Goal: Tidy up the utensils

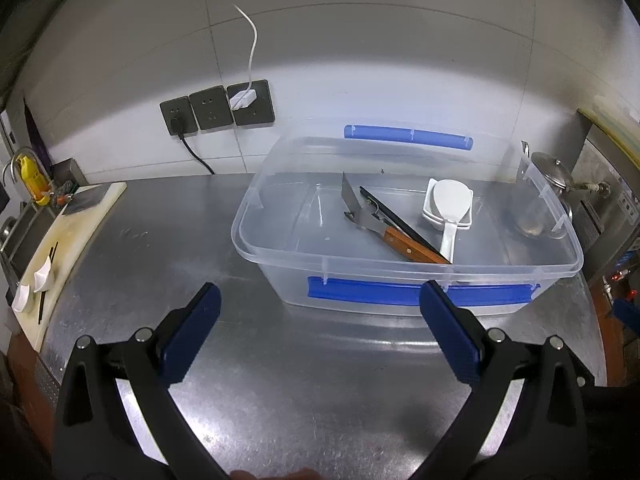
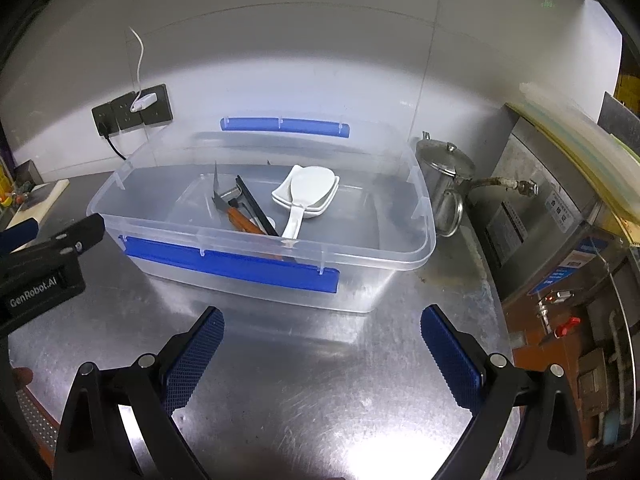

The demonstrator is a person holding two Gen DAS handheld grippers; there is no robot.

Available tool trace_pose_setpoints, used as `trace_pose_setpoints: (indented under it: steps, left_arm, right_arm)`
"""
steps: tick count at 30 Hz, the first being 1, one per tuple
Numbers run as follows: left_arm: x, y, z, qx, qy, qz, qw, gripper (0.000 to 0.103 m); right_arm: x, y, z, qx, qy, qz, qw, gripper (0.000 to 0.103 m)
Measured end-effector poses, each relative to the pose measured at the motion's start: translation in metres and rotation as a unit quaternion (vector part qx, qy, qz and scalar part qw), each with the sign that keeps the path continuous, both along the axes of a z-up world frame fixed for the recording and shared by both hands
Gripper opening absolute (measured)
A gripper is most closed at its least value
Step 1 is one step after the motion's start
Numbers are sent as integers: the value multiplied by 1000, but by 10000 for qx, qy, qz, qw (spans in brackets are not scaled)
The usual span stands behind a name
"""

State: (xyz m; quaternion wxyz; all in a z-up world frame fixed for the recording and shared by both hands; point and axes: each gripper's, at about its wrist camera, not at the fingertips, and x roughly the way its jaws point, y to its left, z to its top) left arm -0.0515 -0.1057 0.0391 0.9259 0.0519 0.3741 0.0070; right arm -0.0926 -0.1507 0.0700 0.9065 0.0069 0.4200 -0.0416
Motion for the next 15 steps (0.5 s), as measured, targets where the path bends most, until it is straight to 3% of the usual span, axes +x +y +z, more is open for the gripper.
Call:
trace_pose_setpoints:
  steps: [15]
  left_arm:
    - [-1,-7,-4,35,52,-106,9999,95]
  right_arm:
    - [0,0,-1,44,41,-7,10000,98]
